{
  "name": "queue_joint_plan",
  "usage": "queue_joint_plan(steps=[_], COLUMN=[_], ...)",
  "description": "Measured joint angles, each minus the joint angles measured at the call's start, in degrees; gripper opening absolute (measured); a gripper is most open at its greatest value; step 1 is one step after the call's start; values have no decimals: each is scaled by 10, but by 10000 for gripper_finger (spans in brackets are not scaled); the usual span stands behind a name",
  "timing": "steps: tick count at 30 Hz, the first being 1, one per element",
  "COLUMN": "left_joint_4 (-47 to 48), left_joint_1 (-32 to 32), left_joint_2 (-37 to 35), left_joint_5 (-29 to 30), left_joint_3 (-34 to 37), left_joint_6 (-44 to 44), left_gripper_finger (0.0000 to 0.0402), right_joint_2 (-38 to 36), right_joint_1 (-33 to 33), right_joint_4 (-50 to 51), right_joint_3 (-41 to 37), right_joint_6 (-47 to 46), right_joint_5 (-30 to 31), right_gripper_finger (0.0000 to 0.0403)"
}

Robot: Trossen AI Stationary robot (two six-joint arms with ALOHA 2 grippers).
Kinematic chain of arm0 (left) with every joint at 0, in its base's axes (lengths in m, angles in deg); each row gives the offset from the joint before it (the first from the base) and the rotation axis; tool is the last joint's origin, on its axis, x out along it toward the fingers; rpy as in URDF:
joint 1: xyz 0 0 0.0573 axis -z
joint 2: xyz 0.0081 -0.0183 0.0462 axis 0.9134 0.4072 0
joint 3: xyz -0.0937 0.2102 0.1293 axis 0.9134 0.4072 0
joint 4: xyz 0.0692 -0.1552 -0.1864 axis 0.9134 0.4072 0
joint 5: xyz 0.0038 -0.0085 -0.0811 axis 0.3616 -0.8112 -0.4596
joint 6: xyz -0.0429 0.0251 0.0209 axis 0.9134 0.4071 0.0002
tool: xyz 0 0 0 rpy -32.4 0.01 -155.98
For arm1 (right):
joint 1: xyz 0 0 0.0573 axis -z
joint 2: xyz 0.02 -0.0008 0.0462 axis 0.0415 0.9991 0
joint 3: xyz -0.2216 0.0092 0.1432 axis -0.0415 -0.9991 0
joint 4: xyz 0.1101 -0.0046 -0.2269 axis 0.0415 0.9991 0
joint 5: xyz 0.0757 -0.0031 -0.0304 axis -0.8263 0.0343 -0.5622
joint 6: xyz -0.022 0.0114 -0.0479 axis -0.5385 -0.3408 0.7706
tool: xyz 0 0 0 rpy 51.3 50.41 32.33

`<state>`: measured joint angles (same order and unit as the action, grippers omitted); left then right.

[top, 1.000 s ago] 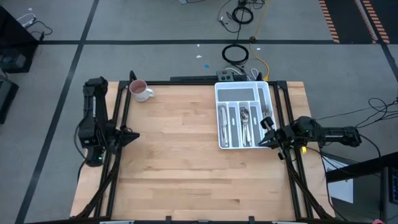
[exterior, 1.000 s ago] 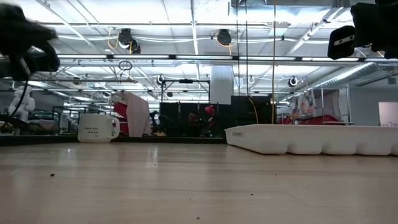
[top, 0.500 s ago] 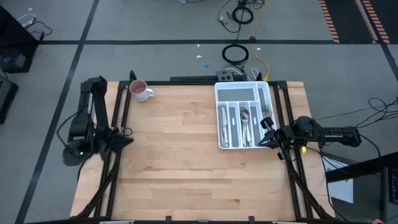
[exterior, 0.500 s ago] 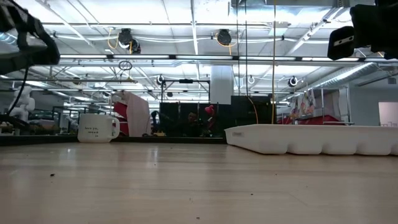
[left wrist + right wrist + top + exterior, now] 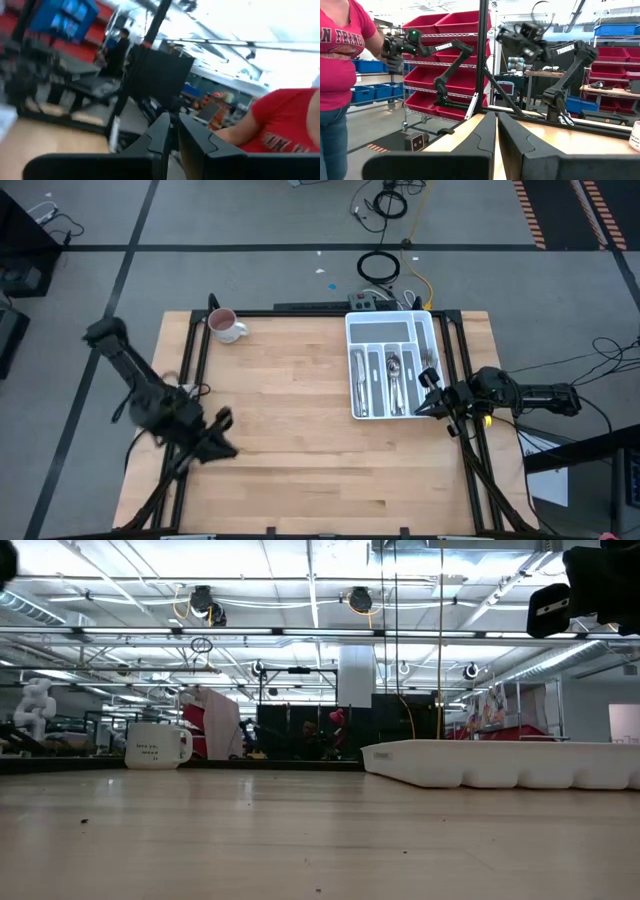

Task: Sort silverware
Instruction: Return to Home Position

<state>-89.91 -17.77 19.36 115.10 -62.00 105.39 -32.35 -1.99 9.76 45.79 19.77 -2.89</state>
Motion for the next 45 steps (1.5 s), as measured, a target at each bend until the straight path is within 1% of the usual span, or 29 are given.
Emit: queue_joint_plan(steps=[1, 3, 5, 7, 9, 12, 16, 19, 24, 27, 30, 34, 37, 41, 45], left_joint_4=[8, 62, 134, 230, 310, 374, 359, 337, 248, 223, 238, 244, 245, 269, 275], left_joint_1=[-31, -84, -123, -152, -167, -172, -172, -172, -172, -172, -172, -172, -172, -172, -172], left_joint_2=[-9, -35, -69, -112, -154, -214, -289, -335, -409, -448, -480, -486, -486, -487, -487], left_joint_5=[-41, -107, -141, -153, -156, -159, -151, -144, -141, -140, -139, -139, -124, -113, -107], left_joint_3=[0, 0, 0, 0, 0, 0, 38, 102, 203, 234, 247, 269, 293, 295, 295], left_joint_6=[-20, -39, -38, -21, -4, -14, -47, -35, -28, -40, -45, -44, -32, -23, -44], left_gripper_finger=[43, 43, 43, 43, 43, 43, 43, 43, 43, 43, 43, 43, 43, 43, 43], right_joint_2=[0, 0, 0, 0, 0, 0, 0, 0, 0, 0, 0, 0, 0, 0, 0], right_joint_1=[0, 0, 0, 0, 0, 0, 0, 0, 0, 0, 0, 0, 0, 0, 0], right_joint_4=[-2, -6, -12, -19, -24, -25, -25, -19, -16, -16, -8, 24, 45, 75, 77], right_joint_3=[0, 0, 0, 0, 0, 0, 0, 0, 0, 0, 0, 0, 0, 0, 0], right_joint_6=[0, -2, -4, -4, -1, 2, 17, 25, 24, 23, 27, 31, 39, 45, 47], right_joint_5=[0, 0, -1, -8, -24, -44, -64, -63, -63, -63, -70, -89, -91, -92, -92], right_gripper_finger=[9, 9, 9, 9, 9, 9, 9, 9, 9, 9, 9, 9, 8, 8, 8])
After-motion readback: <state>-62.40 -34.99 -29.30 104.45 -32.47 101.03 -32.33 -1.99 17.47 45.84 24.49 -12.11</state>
